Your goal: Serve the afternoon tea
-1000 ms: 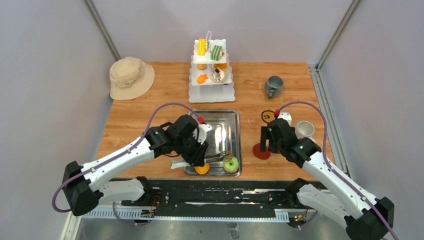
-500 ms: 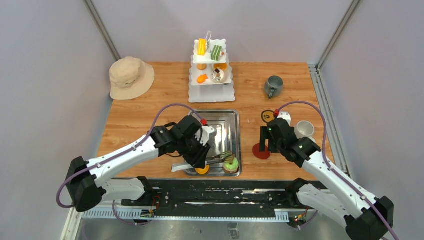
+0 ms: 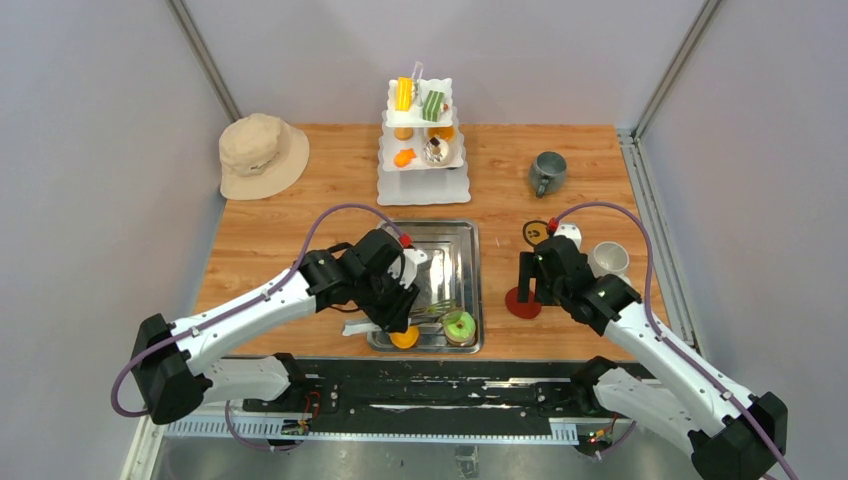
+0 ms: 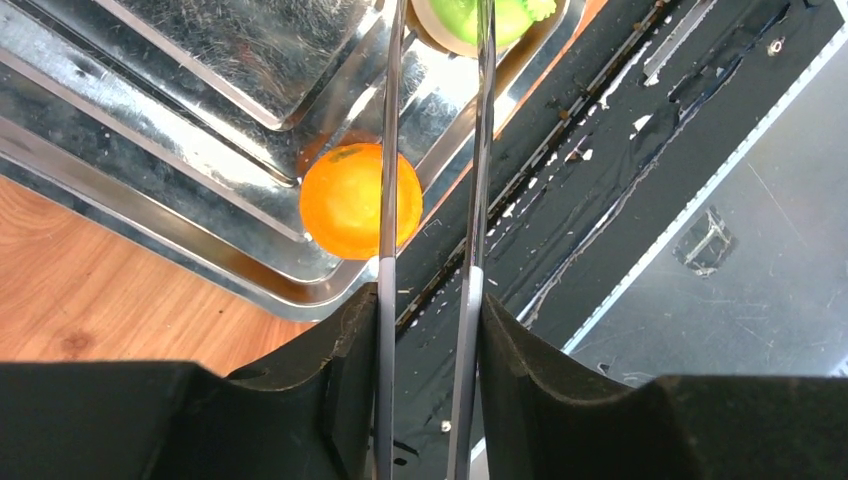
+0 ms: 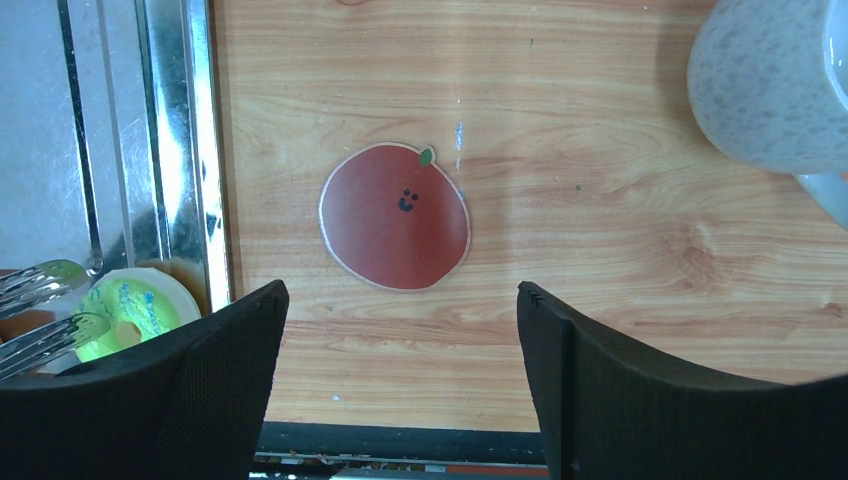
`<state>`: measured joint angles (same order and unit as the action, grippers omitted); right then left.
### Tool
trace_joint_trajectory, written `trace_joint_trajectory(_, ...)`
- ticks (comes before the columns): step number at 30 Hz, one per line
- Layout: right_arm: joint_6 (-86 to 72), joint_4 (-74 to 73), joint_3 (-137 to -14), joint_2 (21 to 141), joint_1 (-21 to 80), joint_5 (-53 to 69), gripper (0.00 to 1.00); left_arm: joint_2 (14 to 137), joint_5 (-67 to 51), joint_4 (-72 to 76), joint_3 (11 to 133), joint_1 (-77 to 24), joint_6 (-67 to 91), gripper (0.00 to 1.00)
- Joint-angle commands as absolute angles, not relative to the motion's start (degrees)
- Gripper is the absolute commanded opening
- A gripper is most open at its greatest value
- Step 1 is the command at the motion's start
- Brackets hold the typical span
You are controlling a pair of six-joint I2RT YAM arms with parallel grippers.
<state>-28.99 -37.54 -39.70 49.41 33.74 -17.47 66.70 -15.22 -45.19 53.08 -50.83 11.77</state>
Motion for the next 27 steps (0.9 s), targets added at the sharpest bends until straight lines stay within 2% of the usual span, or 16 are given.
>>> trace_joint_trajectory(1, -29.61, -37.41, -39.62, 48.85, 34.1, -17.09, 0.84, 65.92, -16.57, -45.53, 55.02, -51.24, 11.22, 0.42)
trace_joint_trajectory(16, -29.74, -37.31, -38.91, 48.58, 34.14, -17.39, 0.83, 71.45, -18.24, -43.58, 56.78, -51.24, 10.43, 0.43)
trace_joint_trajectory(20, -30.13, -37.47, -38.48, 48.47, 34.18, -17.48, 0.83, 72.38, -18.38, -43.67, 57.21, -51.24, 10.29, 0.35)
trace_joint_trajectory(27, -29.67, -36.89, -37.9, 48.05, 34.1, -18.06, 0.84, 70.99, -16.45, -43.94, 58.65, -51.24, 11.42, 0.11)
